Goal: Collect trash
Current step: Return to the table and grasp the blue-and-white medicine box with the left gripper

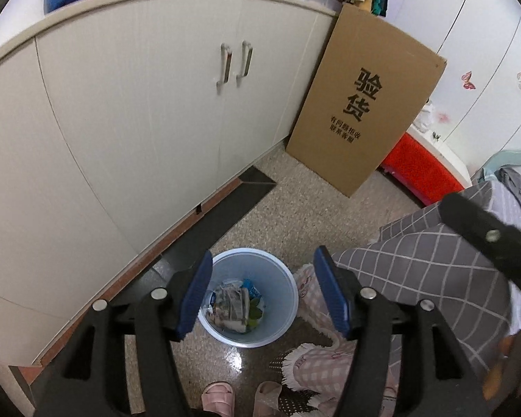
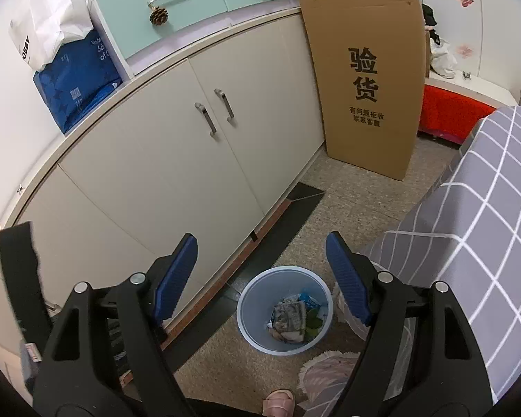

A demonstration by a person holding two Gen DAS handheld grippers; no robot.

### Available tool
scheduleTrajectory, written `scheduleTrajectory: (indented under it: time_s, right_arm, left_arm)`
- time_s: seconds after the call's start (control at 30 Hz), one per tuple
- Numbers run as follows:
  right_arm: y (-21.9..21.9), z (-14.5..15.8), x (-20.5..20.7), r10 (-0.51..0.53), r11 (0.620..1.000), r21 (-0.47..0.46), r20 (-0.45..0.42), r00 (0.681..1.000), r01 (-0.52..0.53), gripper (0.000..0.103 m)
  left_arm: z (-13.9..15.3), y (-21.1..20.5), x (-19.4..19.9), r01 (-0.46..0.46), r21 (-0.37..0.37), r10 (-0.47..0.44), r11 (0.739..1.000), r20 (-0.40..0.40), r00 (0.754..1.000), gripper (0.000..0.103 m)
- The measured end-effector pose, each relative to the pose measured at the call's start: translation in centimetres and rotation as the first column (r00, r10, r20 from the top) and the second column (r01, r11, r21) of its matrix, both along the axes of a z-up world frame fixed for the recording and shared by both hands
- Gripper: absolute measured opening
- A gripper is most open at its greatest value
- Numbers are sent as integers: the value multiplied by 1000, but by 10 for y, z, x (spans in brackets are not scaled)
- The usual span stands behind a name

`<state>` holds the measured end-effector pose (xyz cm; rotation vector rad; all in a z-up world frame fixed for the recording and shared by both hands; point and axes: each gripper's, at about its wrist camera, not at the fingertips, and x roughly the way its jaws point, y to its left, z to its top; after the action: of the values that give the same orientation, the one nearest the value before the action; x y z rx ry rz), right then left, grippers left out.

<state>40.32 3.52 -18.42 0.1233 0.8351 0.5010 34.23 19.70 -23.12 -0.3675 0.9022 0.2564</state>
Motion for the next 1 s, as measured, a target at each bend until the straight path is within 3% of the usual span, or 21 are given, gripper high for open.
scheduleTrajectory:
  time_s: [0.33,0.6,0.67,0.8,1.0]
  right_arm:
    - [-45,51,-38,-65,997,45,99,993,61,77]
    - [-139,81,-82,-217,976,65,165,962,209,79]
    - [-169,85,-90,-272,962,60,180,946,265,82]
    - [-231,87,-108,-373,928,67,189,909,367,85]
    - [-324,81,-124,-513,858,83,162,843,506,87]
  left_arm:
    - [64,-33,-33,47,21,-50,999,130,990,62]
    - [100,-120,-51,231,104,-247,967,186,951,71]
    - [104,-149,-54,298,122,-317,947,187,930,76]
    - [111,-206,-53,413,147,-435,899,179,882,77]
    - [114,-297,-47,585,195,-614,787,152,775,81]
